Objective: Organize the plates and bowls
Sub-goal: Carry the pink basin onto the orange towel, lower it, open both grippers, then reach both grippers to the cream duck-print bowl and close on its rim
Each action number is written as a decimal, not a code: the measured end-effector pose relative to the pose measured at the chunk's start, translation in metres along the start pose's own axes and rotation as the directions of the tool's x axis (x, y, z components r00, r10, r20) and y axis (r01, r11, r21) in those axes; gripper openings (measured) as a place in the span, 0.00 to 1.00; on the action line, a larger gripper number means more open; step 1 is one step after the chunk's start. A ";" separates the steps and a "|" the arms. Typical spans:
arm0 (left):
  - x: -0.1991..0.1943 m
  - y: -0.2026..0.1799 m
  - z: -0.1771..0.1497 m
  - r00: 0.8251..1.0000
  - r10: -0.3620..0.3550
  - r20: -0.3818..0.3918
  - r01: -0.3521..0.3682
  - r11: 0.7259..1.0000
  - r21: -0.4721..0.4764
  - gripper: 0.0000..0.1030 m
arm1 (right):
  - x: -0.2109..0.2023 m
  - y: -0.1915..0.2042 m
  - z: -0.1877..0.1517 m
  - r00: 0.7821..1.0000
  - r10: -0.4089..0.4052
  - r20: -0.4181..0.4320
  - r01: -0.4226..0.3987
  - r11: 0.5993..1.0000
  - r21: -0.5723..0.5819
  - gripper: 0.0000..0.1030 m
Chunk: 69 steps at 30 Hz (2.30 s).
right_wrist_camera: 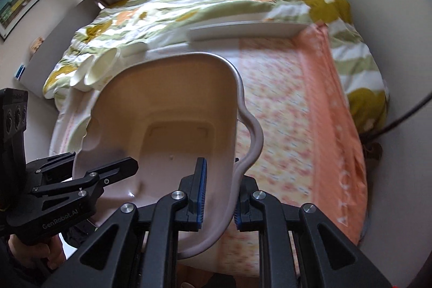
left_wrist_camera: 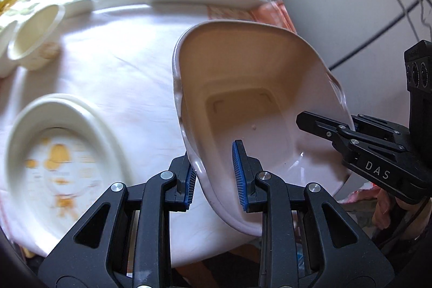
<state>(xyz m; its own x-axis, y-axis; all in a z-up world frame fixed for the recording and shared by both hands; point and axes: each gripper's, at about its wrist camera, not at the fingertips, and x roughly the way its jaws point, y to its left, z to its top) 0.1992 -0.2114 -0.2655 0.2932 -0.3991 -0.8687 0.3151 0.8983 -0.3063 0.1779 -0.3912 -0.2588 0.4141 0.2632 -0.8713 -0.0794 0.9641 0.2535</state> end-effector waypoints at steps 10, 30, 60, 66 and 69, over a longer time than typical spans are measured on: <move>0.046 -0.024 -0.002 0.999 0.028 -0.022 -0.027 0.999 0.022 0.22 | 0.030 -0.048 -0.016 1.000 0.006 -0.010 -0.006 0.999 0.041 0.15; 0.060 -0.034 0.007 0.990 0.127 -0.055 -0.123 0.990 0.067 0.22 | 0.036 -0.065 -0.017 0.999 0.044 -0.023 -0.042 0.996 0.084 0.15; -0.093 0.001 0.013 0.974 0.142 0.176 -0.148 0.989 0.022 0.99 | -0.069 -0.002 0.024 0.951 0.175 0.256 -0.196 0.979 0.061 0.99; -0.142 0.057 0.025 0.948 0.195 0.250 -0.189 0.981 -0.046 0.99 | -0.073 0.068 0.053 0.936 0.237 0.262 -0.233 0.971 -0.046 0.99; -0.157 0.088 0.031 0.940 0.217 0.262 -0.206 0.976 -0.071 0.99 | -0.064 0.106 0.069 0.936 0.253 0.244 -0.238 0.967 -0.090 0.99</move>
<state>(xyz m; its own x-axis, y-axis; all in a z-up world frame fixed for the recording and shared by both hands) 0.2087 -0.0749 -0.1440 0.5805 -0.2284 -0.7816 0.1831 0.9719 -0.1480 0.2057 -0.3088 -0.1472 0.5888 0.4820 -0.6488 -0.2572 0.8727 0.4149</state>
